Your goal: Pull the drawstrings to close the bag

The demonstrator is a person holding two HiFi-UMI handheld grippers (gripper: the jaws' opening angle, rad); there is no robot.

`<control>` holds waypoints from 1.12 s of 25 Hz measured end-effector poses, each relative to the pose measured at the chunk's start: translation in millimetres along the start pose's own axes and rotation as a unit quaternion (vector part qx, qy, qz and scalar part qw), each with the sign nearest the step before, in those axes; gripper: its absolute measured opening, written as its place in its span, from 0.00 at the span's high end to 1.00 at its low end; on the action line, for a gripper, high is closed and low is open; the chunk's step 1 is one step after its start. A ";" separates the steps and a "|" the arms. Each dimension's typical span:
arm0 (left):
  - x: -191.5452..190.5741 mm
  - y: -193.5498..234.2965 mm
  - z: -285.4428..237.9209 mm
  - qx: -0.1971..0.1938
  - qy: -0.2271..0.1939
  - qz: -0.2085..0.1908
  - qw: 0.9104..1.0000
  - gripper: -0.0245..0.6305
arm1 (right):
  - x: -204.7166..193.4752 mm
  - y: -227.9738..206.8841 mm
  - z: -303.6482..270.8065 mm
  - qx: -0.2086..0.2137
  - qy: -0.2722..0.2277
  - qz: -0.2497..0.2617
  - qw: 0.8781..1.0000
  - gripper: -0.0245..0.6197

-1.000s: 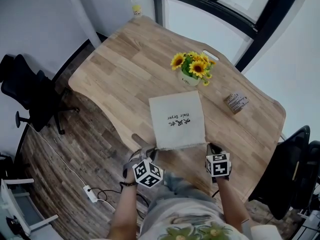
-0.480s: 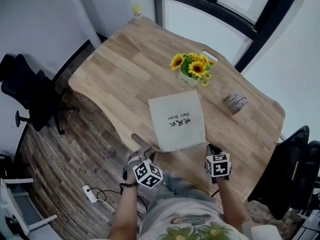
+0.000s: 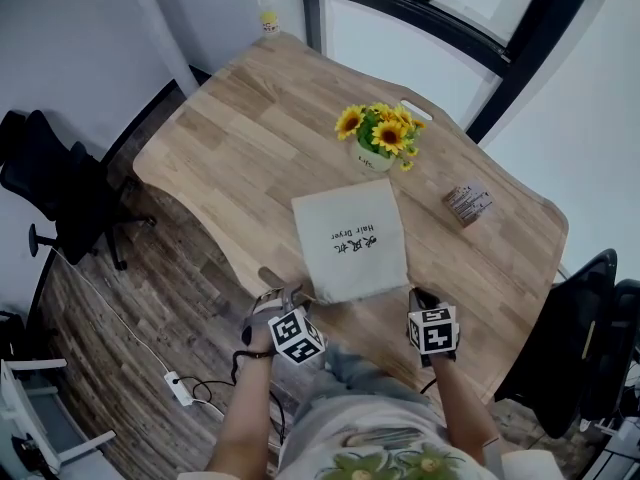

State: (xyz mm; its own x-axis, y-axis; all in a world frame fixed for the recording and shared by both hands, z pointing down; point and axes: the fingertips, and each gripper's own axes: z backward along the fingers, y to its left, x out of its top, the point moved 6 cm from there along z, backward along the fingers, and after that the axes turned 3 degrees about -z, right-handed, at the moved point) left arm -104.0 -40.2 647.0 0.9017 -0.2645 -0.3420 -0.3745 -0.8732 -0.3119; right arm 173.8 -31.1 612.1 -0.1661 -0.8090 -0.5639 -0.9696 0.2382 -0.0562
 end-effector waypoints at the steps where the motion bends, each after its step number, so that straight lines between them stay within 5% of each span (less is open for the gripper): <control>1: 1.1 2.2 0.7 -0.001 -0.006 0.009 1.000 0.71 | -0.1 0.7 0.3 0.000 0.000 -0.001 1.000 0.94; 8: 2.4 -1.8 6.5 -0.060 -0.050 0.059 0.995 0.80 | -4.4 2.9 1.8 0.001 0.002 -0.004 1.000 0.94; 17: 11.2 4.4 -17.7 -0.057 -0.012 0.008 0.998 0.73 | -2.6 -8.1 -9.4 0.005 0.010 -0.008 1.000 0.94; 21: 12.3 6.4 -15.9 -0.026 -0.018 0.044 0.999 0.93 | -0.5 -7.8 -10.5 0.013 0.003 -0.015 1.000 0.86; 28: 11.5 -2.3 -6.5 -0.019 -0.041 0.117 0.992 0.93 | -1.9 -8.7 -15.8 -0.003 0.011 0.002 1.000 0.85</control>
State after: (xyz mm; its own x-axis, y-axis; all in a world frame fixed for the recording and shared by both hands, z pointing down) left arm -91.3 -43.9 649.6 0.7703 -0.4284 -0.4723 -0.5612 -0.8072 -0.1830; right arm 179.7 -40.1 626.6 -0.1749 -0.8199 -0.5451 -0.9698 0.2392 -0.0485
